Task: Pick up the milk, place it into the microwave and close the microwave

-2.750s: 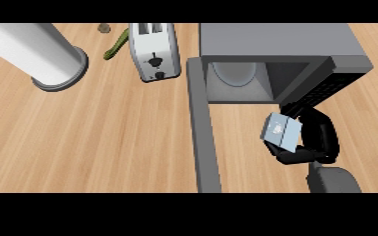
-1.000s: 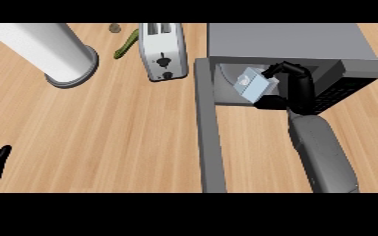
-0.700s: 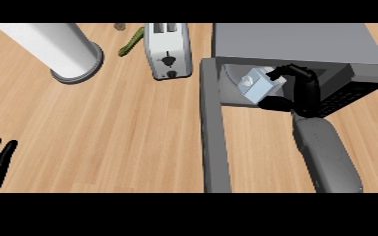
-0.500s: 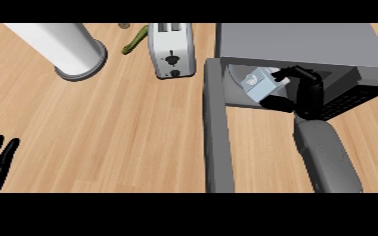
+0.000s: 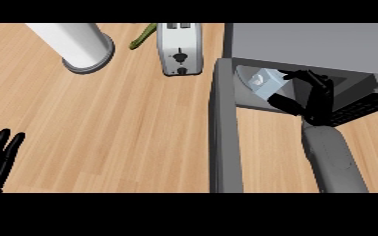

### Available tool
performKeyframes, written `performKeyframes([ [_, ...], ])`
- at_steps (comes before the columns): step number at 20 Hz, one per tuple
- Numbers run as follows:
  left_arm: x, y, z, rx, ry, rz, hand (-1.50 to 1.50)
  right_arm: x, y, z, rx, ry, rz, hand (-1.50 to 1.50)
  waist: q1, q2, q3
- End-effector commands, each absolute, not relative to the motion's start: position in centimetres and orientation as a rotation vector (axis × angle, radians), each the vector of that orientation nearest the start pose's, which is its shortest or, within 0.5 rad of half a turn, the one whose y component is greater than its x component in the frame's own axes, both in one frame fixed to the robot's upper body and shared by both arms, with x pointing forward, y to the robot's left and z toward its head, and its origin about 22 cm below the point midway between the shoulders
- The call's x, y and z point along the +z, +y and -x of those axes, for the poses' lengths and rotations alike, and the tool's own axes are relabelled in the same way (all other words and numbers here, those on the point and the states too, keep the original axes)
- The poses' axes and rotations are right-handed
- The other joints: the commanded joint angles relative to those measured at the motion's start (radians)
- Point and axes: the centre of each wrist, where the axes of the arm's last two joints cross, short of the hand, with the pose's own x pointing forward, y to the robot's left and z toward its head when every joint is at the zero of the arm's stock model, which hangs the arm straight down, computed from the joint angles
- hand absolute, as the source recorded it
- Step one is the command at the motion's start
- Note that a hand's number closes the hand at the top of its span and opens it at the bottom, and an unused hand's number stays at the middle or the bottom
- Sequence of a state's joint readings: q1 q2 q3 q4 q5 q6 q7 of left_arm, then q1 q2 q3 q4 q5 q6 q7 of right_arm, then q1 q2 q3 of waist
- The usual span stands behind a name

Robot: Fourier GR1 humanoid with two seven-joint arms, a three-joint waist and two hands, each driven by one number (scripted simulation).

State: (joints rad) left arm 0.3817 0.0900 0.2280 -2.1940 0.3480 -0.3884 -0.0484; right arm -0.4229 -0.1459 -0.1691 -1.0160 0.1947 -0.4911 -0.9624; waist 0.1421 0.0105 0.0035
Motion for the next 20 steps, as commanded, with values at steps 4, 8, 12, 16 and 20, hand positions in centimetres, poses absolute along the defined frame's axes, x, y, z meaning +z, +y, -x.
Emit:
performKeyframes([
  [4,9.5,30.0,-13.9,-0.114,-1.951,0.154,-1.5,-0.2,-25.5,-36.8,0.169,-2.16,0.899,-1.5,0.066,0.064,-0.005],
  [8,9.1,29.9,-14.2,-0.118,-1.939,0.176,-1.5,-1.9,-24.6,-35.8,0.15,-2.102,0.76,-1.5,0.088,0.067,-0.005],
  [12,9.6,29.4,-14.9,-0.153,-1.958,0.187,-1.5,-1.9,-22.7,-36.2,0.152,-2.096,0.664,-1.5,0.09,0.063,-0.004],
  [16,9.5,29.1,-15.0,-0.165,-1.946,0.188,-1.5,-2.0,-22.7,-36.5,0.114,-2.076,0.637,-1.5,0.078,0.056,-0.002],
  [20,9.5,28.8,-15.6,-0.171,-1.949,0.189,-1.5,-2.2,-22.7,-36.8,0.113,-2.034,0.631,-1.5,0.064,0.057,-0.003],
])
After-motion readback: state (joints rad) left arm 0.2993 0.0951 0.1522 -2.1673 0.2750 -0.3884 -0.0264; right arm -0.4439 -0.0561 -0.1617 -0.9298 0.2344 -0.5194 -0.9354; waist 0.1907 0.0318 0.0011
